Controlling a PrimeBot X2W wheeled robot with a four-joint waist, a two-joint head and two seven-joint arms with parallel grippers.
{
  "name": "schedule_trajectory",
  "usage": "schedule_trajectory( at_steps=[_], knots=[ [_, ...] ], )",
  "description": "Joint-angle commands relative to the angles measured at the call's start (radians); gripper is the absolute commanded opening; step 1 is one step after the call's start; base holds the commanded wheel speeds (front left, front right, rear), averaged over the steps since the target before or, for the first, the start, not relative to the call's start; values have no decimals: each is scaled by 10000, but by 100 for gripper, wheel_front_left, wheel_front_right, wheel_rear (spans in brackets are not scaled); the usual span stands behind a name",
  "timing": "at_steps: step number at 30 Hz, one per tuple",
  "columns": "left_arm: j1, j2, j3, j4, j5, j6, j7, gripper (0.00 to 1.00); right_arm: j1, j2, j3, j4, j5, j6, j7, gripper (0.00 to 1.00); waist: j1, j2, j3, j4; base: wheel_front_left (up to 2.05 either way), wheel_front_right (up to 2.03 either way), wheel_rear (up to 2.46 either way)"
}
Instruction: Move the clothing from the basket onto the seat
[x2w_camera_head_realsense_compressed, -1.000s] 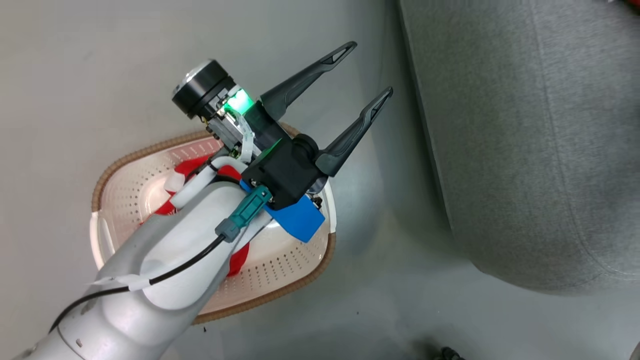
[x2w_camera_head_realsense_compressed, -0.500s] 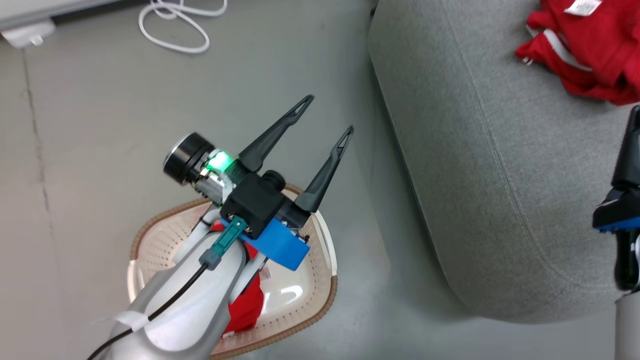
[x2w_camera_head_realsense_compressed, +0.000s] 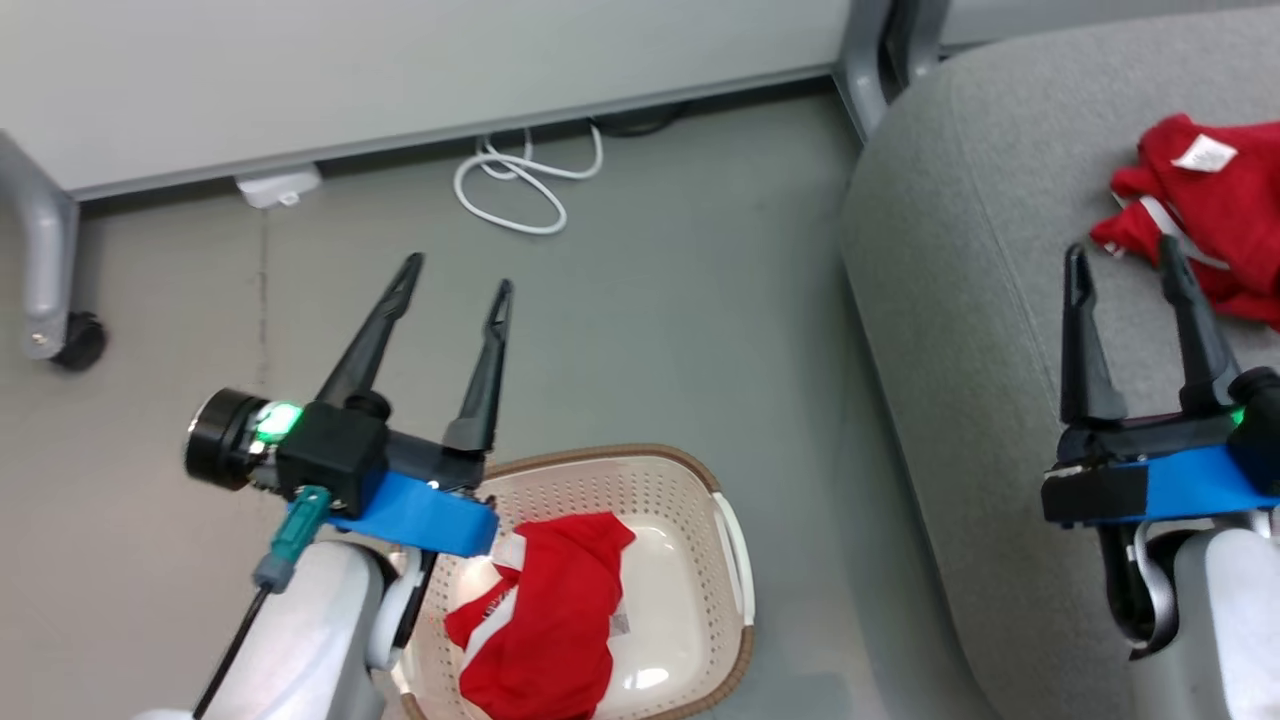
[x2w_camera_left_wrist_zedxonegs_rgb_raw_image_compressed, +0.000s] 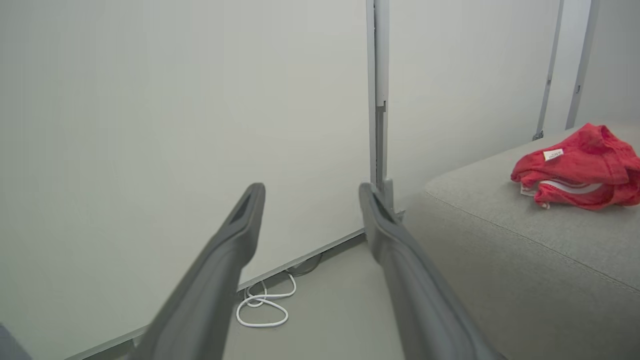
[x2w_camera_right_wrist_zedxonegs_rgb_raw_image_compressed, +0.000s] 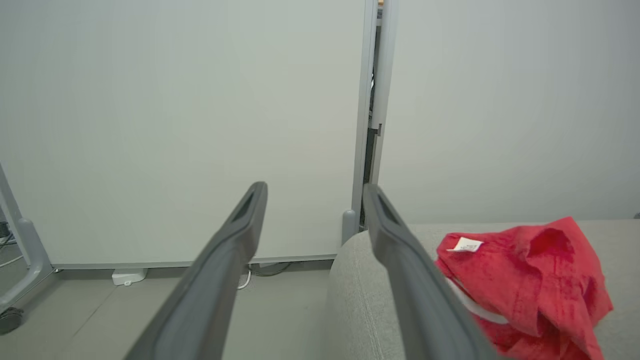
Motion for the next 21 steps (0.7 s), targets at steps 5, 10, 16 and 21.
schedule_trajectory(
  at_steps=[5, 10, 16, 21],
  knots=[
    [628, -130, 877, -215, 113, -5, -29, 100, 547, 81, 342, -224, -131, 3, -38, 100, 2, 0, -806, 806, 0, 0, 0],
    [1224, -289, 1687, -350, 254, -57, -27, 100, 1046, 176, 737, -410, -188, 1, -38, 100, 2, 0, -1184, 1096, 0, 0, 0],
    [1919, -560, 2370, -455, 464, -150, -29, 100, 1794, 328, 864, -624, -235, 1, -38, 100, 2, 0, -1606, 1252, 0, 0, 0],
    [2412, -771, 2733, -493, 630, -242, -27, 100, 2319, 413, 863, -658, -227, 1, -38, 100, 2, 0, -1861, 1306, 0, 0, 0]
  ],
)
